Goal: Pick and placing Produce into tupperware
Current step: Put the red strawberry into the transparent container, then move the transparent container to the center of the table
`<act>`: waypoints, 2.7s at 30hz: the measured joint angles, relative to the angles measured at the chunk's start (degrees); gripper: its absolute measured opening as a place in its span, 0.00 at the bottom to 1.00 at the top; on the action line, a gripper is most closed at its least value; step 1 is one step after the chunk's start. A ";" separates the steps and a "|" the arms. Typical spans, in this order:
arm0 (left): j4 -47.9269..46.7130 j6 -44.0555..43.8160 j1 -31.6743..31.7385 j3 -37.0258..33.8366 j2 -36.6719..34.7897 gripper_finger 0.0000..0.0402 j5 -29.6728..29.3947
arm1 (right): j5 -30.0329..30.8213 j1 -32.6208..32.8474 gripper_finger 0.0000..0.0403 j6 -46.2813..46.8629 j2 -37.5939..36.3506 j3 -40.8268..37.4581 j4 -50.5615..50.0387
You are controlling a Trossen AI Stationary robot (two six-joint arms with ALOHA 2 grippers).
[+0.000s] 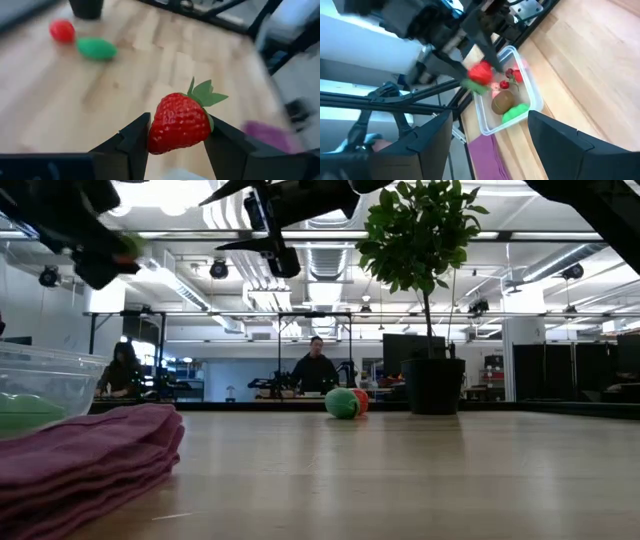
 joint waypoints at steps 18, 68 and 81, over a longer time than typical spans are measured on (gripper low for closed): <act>-19.48 -53.68 -0.07 4.98 6.35 0.38 13.94 | -2.92 -0.44 0.63 -6.60 -1.00 0.00 -3.45; -20.33 -44.56 -9.39 21.07 53.71 0.65 10.11 | -4.31 -3.17 0.63 -39.34 -6.40 0.00 -31.94; -32.99 -7.56 -10.43 30.50 50.38 0.48 -1.16 | -4.29 -3.15 0.63 -39.51 -6.40 0.00 -32.12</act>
